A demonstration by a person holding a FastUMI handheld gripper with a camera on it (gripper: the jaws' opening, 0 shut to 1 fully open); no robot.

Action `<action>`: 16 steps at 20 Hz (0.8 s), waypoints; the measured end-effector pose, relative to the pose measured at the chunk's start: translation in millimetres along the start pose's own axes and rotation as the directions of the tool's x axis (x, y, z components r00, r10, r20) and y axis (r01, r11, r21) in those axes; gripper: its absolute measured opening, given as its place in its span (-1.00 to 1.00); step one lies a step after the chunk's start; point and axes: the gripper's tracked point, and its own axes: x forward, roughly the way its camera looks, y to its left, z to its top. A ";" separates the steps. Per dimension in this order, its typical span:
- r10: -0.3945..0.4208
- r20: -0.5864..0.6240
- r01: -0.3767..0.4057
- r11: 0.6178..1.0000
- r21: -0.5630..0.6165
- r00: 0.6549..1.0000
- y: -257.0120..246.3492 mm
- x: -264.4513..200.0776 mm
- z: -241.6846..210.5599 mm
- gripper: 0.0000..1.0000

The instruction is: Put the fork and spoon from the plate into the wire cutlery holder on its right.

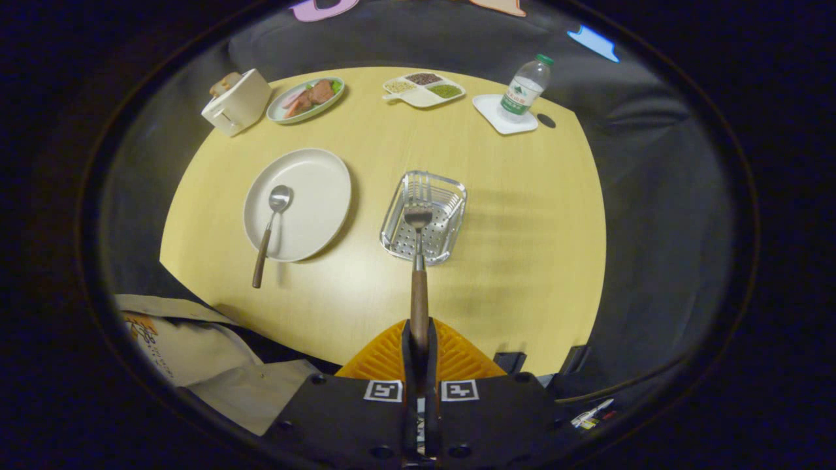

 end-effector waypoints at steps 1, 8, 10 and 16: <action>0.007 -0.006 -0.007 1.000 0.011 1.000 -1.3 1.8 1.6 -0.84; 0.038 -0.077 -0.035 0.999 0.035 0.996 -2.4 19.3 -2.0 -0.84; 0.049 -0.086 -0.046 0.998 0.041 0.995 -0.1 21.3 0.3 -0.82; 0.096 -0.096 -0.086 0.991 0.102 0.991 6.6 25.3 7.4 -0.72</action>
